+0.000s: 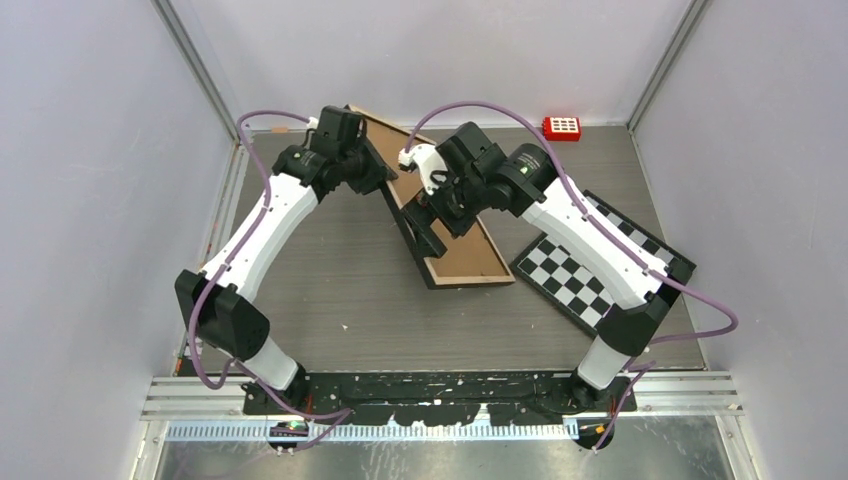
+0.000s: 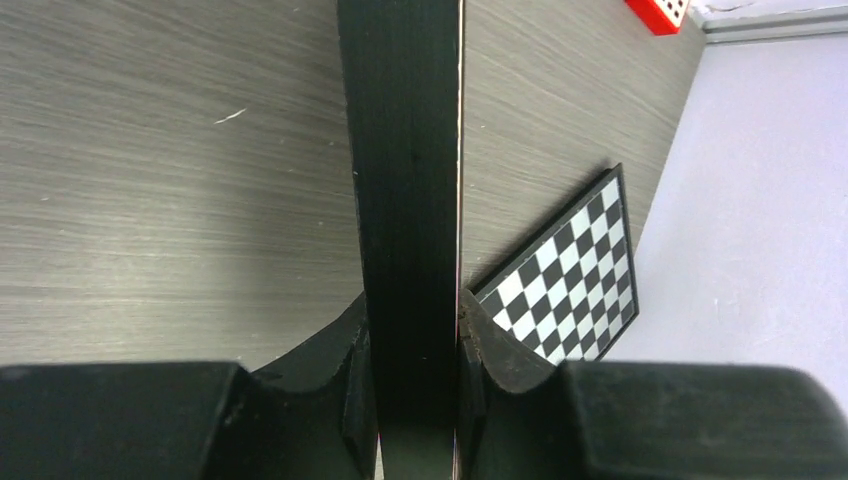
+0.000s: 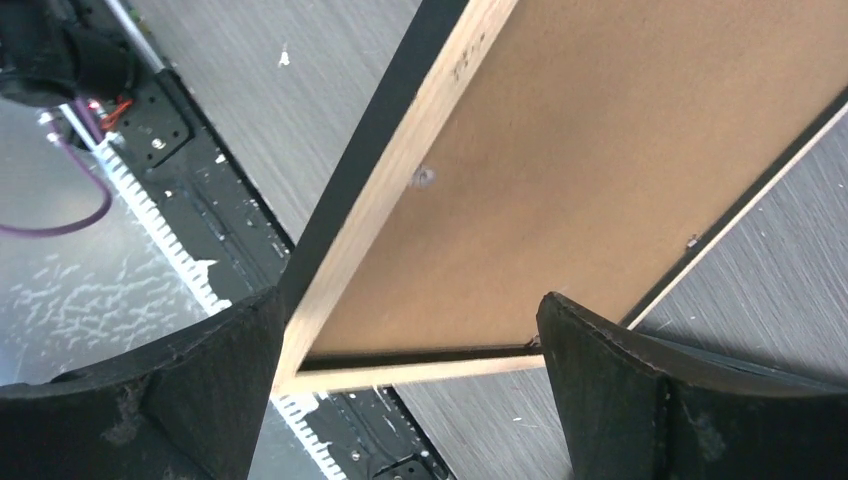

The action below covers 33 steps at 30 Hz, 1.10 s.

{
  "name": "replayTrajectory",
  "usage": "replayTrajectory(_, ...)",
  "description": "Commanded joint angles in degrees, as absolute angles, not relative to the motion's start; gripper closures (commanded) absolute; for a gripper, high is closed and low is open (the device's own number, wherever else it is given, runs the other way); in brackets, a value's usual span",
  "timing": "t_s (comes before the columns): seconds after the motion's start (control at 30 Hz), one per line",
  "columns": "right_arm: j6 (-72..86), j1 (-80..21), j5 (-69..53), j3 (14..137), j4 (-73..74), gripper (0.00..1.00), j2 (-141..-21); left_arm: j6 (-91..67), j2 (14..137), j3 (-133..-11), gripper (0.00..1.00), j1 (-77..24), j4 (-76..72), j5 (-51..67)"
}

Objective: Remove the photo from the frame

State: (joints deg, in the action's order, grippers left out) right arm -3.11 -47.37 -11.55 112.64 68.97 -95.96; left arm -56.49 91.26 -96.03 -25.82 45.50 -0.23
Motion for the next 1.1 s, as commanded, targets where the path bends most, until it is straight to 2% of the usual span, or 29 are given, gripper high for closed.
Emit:
replayTrajectory(0.0, -5.16, -45.82, -19.22, 115.98, 70.9, 0.0, -91.86, -46.52, 85.65, -92.71, 1.0, -23.03, 43.05, 4.96)
replayTrajectory(0.27, -0.12, -32.44, -33.88, 108.74, 65.64, 0.0, -89.16, -36.53, 80.74, -81.04, 1.0, -12.41, 40.18, 23.93)
replayTrajectory(0.33, 1.47, -29.92, -35.16, 106.01, 63.93, 0.0, -88.22, -34.69, 80.01, -77.45, 1.0, -9.15, 38.26, 30.36)
replayTrajectory(0.5, 3.35, -25.91, -37.87, 98.48, 60.0, 0.0, -86.27, -27.91, 79.62, -72.41, 1.0, -3.86, 38.02, 38.01)
replayTrajectory(0.73, 7.53, -20.78, -43.18, 89.53, 54.97, 0.0, -86.03, -22.82, 85.46, -68.29, 1.0, -0.78, 37.39, 43.66)
replayTrajectory(1.07, 9.94, -16.07, -45.22, 81.58, 50.15, 0.0, -87.46, -19.11, 96.04, -68.62, 1.0, -0.27, 33.58, 44.22)
